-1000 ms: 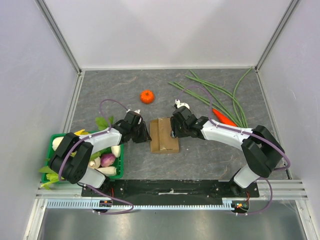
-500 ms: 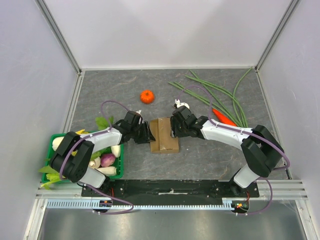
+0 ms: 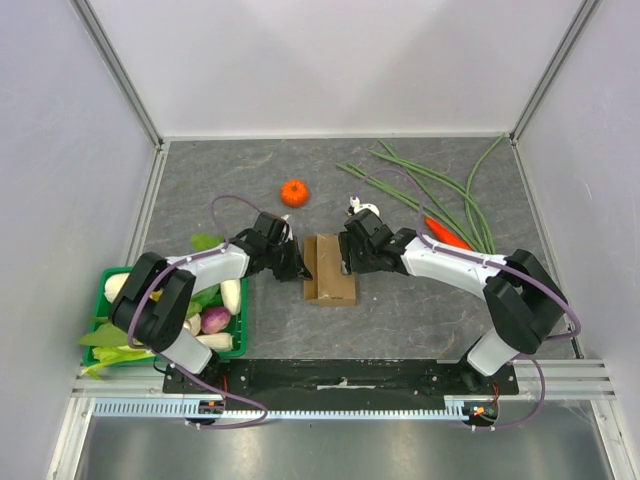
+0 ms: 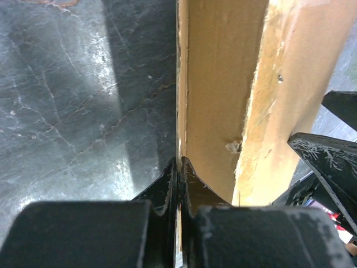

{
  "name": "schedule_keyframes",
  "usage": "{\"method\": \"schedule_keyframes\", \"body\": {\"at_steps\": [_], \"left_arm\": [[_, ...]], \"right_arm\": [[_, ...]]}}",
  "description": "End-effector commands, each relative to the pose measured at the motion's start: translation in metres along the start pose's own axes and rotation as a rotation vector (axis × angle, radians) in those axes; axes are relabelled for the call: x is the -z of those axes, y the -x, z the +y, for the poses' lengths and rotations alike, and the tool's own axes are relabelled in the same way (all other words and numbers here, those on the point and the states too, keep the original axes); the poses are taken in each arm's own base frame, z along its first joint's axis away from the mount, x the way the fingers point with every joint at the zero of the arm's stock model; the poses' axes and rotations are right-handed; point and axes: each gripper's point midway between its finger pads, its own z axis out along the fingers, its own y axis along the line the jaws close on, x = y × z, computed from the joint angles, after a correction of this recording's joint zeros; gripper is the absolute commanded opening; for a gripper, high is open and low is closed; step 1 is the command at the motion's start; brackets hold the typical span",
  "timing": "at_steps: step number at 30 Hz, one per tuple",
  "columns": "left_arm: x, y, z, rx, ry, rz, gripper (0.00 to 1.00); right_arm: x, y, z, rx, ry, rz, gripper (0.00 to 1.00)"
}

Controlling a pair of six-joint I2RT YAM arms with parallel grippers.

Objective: Unpack the express box

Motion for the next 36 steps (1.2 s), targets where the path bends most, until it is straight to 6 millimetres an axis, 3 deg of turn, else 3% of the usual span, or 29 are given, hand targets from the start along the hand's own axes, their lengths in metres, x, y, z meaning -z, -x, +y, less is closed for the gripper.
{"method": "schedule_keyframes", "body": {"at_steps": [1,6,8,13,17,23,28,36], "left_arm": [[0.028,0.013,-0.011,-0.074,0.054,-0.001,0.02],[0.054,0.020,-0.032,-0.081,0.028,-0.019,0.02],[0.060,0.018,-0.031,-0.079,0.043,-0.015,0.02],[0.075,0.023,-0.040,-0.085,0.040,-0.031,0.02],[0.084,0.030,-0.035,-0.090,0.104,-0.065,0.02],[0.086,0.035,-0.037,-0.073,0.112,-0.086,0.02],[0.090,0.040,-0.042,-0.072,0.102,-0.101,0.02],[0.100,0.045,-0.040,-0.100,0.128,-0.136,0.02]], "right_arm": [[0.027,0.027,-0.008,0.021,-0.060,-0.069,0.71],[0.055,0.062,0.002,0.019,-0.036,-0.167,0.76],[0.061,0.069,0.007,0.021,-0.015,-0.182,0.78],[0.062,0.073,0.029,0.053,0.086,-0.175,0.81],[0.070,0.073,0.062,0.100,0.231,-0.186,0.86],[0.060,0.065,0.086,0.161,0.229,-0.166,0.88],[0.036,0.047,0.095,0.193,0.202,-0.108,0.89],[0.005,0.029,0.082,0.197,0.127,-0.058,0.86]]}}
